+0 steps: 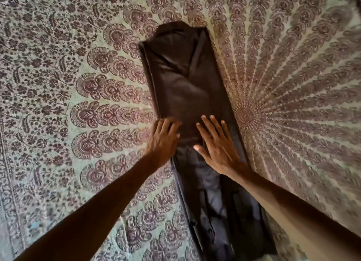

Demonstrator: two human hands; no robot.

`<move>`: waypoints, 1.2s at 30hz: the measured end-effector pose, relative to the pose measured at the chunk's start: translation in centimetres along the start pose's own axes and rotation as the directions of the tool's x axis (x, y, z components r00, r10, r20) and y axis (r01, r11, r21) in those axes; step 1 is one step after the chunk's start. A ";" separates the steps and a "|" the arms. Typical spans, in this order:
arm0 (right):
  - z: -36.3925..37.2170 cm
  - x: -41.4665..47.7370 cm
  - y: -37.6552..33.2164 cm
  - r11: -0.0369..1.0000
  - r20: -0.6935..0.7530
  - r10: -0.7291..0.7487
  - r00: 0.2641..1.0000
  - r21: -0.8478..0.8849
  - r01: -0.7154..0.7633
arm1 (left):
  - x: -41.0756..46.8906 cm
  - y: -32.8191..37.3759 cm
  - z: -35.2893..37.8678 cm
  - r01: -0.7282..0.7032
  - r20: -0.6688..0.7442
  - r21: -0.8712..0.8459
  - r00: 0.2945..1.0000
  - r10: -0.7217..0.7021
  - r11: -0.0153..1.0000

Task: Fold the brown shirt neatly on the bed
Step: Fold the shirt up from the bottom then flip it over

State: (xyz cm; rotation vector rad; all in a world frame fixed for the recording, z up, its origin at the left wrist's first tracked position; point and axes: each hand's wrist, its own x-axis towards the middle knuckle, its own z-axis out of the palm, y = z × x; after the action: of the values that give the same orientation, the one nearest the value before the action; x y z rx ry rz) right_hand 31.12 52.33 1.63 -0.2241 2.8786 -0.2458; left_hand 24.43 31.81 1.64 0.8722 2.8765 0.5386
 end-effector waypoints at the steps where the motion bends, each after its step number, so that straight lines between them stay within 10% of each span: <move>1: 0.4 -2.7 0.1 1.000 0.007 0.006 1.000 -0.004 -0.006 | -2.3 1.3 0.6 -0.041 0.023 -0.021 0.999 0.041 0.999; 9: 3.2 -19.4 2.3 0.983 0.107 -0.181 0.978 -0.003 0.182 | -17.0 8.1 3.4 -0.357 0.234 0.040 0.911 0.339 0.933; 18: 2.5 -25.1 8.8 0.864 0.306 -0.418 0.855 -0.156 0.479 | -23.7 12.0 5.2 -0.214 0.466 0.040 0.868 0.172 0.976; 26: 3.2 -25.8 10.0 0.726 0.243 -0.569 0.786 -0.302 0.619 | -25.8 14.4 5.6 -0.237 0.319 0.056 0.925 0.207 0.970; 36: 4.7 -24.9 13.0 0.691 0.217 -0.652 0.727 -0.225 0.687 | -26.6 10.7 6.9 -0.580 0.292 0.276 0.810 0.508 0.766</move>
State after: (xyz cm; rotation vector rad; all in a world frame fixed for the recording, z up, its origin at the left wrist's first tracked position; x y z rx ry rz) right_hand 54.45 68.55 0.41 -1.3174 2.5635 0.0803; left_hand 53.42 27.50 -1.46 1.7426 2.5332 -0.0614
